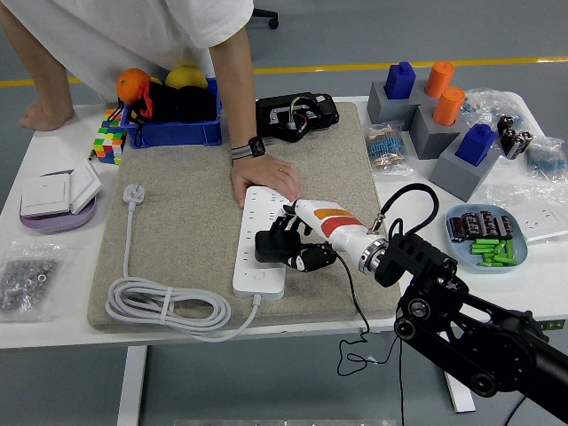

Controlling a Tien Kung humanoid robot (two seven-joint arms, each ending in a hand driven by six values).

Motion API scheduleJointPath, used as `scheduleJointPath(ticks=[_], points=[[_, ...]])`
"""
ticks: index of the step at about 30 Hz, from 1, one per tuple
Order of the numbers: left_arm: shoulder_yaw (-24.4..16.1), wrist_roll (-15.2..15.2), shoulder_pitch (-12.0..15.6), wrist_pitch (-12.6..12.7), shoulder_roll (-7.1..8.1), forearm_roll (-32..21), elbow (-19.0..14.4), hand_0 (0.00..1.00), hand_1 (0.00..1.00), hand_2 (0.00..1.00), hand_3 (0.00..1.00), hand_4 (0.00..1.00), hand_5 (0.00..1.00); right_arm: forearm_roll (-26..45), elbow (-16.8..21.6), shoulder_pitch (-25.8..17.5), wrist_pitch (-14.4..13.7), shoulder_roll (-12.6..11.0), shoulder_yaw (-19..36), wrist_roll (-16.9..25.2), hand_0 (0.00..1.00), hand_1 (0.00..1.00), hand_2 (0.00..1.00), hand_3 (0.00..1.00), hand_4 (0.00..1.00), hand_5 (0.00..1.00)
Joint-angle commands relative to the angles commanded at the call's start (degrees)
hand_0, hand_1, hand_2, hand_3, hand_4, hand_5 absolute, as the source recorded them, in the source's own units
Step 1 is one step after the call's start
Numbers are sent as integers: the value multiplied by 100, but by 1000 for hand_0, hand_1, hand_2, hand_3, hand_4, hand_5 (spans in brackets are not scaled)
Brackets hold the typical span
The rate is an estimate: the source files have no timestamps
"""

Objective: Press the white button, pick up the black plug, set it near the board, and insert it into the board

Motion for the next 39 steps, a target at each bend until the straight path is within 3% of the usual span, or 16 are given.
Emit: scheduleJointPath(ticks=[39], points=[[-12, -2, -34, 3, 6, 10, 0, 626, 629, 632, 680, 535, 368, -150, -36, 123, 89, -13, -183, -64, 446, 402, 429, 584, 785, 2]])
